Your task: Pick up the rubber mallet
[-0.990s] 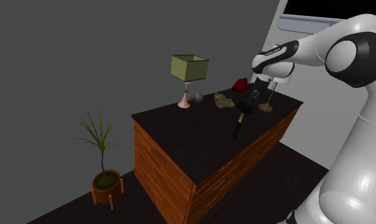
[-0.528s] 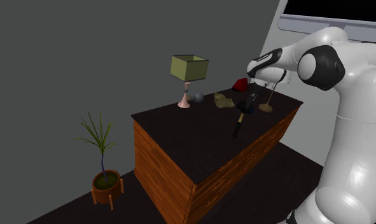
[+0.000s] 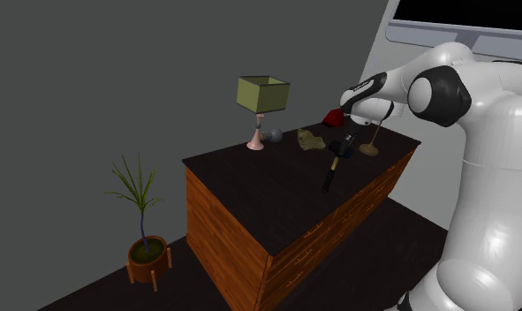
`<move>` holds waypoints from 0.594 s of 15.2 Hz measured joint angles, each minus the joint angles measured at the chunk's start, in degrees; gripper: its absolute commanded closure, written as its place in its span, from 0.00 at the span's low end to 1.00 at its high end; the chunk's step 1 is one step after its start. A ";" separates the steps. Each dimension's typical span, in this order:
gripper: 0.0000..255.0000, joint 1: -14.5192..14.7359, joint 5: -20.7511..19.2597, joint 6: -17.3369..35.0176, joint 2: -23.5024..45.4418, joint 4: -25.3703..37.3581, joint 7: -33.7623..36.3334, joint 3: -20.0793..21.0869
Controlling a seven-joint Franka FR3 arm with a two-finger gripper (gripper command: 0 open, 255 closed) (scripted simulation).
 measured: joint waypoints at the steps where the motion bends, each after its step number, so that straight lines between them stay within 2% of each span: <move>1: 1.00 0.00 0.01 0.03 0.00 -0.01 0.00 0.00; 9: 1.00 0.11 -0.40 -0.75 -0.40 0.32 0.25 -0.20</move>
